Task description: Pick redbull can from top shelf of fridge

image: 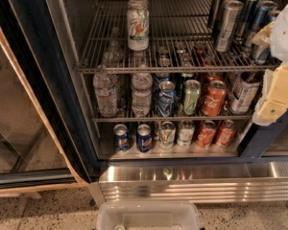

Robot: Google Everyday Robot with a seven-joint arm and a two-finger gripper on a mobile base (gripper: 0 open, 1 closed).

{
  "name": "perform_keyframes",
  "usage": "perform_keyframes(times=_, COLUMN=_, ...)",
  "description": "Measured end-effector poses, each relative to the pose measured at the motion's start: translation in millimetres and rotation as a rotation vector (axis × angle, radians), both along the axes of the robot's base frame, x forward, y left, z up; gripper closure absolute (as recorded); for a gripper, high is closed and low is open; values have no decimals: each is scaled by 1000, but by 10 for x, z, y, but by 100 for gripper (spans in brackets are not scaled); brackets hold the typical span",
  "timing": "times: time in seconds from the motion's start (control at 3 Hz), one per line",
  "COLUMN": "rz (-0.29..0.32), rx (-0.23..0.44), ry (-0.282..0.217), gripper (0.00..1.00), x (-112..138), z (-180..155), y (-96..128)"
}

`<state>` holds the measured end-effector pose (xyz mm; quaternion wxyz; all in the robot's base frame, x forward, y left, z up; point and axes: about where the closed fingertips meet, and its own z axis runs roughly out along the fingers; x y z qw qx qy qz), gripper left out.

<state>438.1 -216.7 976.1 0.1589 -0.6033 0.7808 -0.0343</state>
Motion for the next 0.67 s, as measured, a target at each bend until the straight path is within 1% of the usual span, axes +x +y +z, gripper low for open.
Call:
perform_keyframes(times=0.33, rz=-9, rx=7, ry=-17, gripper=0, x=9, z=11, y=-4)
perform_keyframes(times=0.67, rz=-81, rx=71, ry=-61, gripper=0, x=-48, z=-87, y=-79)
